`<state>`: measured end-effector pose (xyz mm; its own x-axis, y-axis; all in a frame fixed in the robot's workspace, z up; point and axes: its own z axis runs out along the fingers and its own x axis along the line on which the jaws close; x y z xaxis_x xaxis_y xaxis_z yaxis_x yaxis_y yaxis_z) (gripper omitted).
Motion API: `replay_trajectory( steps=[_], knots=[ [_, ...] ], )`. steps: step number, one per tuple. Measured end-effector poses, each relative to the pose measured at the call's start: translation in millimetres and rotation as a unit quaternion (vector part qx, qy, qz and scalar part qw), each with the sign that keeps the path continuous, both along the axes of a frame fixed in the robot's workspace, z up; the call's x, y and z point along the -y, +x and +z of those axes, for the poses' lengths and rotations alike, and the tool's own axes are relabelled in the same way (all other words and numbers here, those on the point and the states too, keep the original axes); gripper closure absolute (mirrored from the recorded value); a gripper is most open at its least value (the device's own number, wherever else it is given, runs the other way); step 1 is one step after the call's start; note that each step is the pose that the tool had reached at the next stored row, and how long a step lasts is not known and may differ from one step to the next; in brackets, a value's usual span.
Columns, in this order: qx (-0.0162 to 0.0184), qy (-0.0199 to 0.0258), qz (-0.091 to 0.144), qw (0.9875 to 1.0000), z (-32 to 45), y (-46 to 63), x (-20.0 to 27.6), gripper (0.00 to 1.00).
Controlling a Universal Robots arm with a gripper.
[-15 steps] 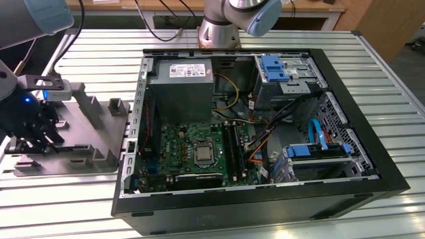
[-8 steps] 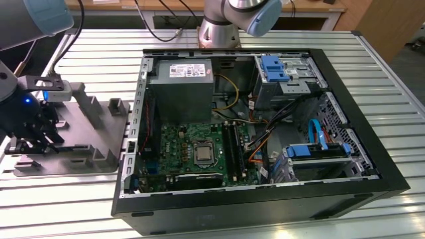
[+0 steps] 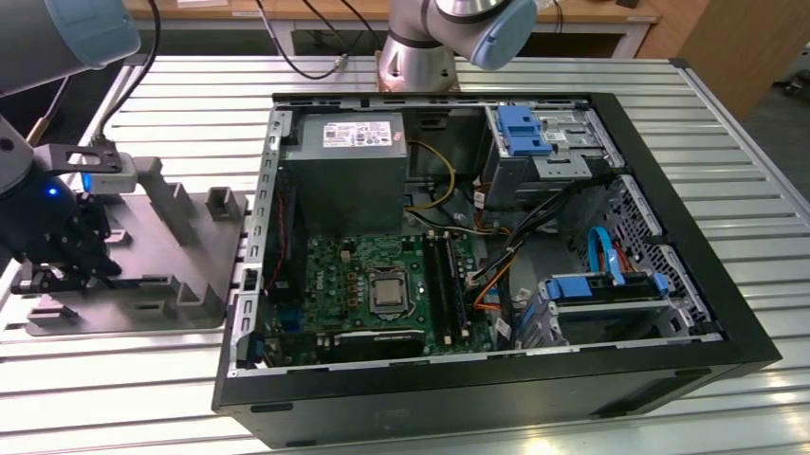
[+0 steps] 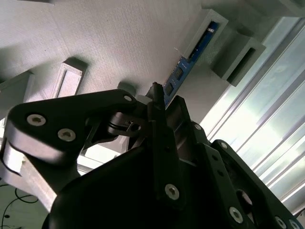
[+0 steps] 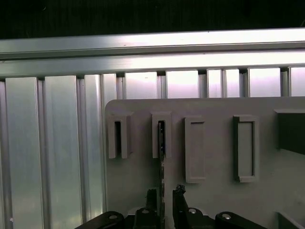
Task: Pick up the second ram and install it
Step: 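Pick up the second ram and move it above second insertion slot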
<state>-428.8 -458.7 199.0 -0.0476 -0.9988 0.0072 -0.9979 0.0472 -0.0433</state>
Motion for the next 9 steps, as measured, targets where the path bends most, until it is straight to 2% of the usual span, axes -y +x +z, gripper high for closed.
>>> replay_trajectory(
  steps=[9],
  knots=[
    [0.0000, 0.0000, 0.000, 1.0000, 0.0, -0.2, 0.2, 0.73]
  ],
)
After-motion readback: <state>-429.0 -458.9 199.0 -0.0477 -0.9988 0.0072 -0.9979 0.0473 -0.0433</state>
